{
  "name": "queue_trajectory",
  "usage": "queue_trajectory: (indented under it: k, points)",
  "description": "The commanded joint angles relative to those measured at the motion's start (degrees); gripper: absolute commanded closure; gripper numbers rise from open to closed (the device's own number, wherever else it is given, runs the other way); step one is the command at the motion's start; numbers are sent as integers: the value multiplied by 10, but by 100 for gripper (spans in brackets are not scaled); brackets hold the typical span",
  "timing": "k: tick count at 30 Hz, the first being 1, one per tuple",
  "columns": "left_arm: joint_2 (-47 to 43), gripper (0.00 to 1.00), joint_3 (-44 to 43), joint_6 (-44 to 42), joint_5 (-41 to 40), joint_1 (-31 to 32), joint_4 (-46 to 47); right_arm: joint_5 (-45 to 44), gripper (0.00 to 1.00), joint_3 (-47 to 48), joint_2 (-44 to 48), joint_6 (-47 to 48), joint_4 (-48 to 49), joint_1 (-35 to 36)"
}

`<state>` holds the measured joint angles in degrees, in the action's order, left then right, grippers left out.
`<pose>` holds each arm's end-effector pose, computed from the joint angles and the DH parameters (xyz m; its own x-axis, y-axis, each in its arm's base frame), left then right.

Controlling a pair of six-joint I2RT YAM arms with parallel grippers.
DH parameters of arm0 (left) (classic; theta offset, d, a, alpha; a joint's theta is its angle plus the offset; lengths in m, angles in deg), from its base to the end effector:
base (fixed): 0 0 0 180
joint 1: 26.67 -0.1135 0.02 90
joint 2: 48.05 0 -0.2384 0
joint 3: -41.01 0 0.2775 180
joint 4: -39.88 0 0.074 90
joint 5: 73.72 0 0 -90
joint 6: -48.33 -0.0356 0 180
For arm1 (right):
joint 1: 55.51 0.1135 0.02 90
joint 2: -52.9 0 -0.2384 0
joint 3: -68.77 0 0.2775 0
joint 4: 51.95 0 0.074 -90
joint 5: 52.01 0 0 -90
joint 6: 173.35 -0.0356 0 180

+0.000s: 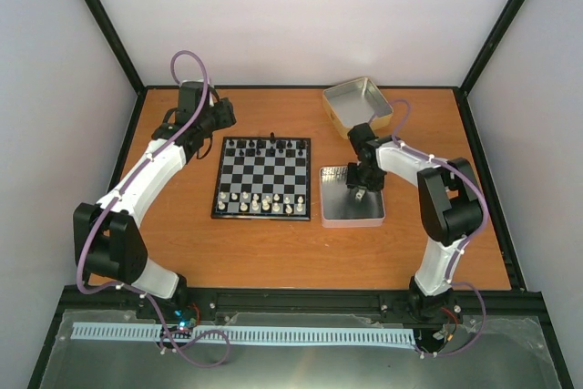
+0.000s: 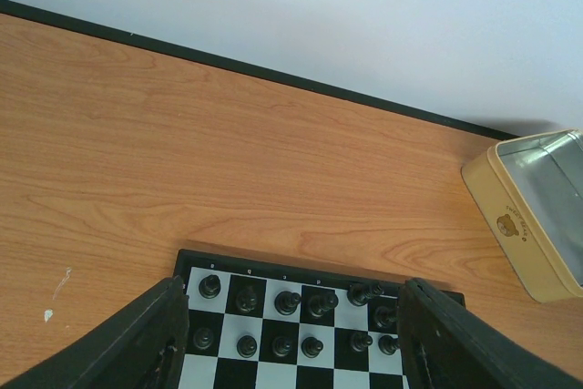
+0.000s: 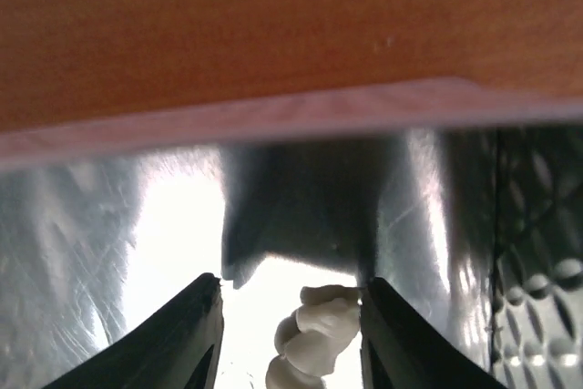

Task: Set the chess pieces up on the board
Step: Pick up the chess piece from the storage box.

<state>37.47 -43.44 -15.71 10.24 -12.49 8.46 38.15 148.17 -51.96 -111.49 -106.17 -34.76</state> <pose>0.3607 -0.0873 0.2872 -0.5372 -0.3133 -0.7831 -0.0863 0.9440 -0.3184 0.3285 0.1246 0.1168 -0.9786 0.1336 -0.1567 0.1211 0.9888 0.0869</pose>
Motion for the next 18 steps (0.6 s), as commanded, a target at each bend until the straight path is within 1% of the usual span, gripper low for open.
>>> queue_trajectory:
  k: [1, 2, 4, 6, 7, 11, 14, 18]
  points:
    - [-11, 36, -15, -2, -6, -5, 2, -38, 62, 36, -12, 45, -10, -4]
    - [-12, 36, -14, -1, -6, -5, 2, -48, 63, 38, -10, 42, -16, -4]
    - [-13, 36, -13, 0, -6, -5, 2, -59, 62, 33, -3, 39, -24, -4]
    - [-14, 36, -10, 1, -5, -5, 3, -58, 55, 22, 3, 33, -30, -3]
    - [-14, 36, -9, 2, -4, -5, 3, -54, 53, 16, 6, 30, -32, -2]
    - [-16, 36, -6, 3, -2, -5, 3, -38, 49, -3, 16, 17, -36, 6]
    - [-17, 36, -4, 4, 0, -5, 3, -32, 50, -9, 11, 5, -37, 14]
    - [-20, 36, -1, 3, 1, -5, 3, -35, 55, -17, 5, -10, -38, 17]
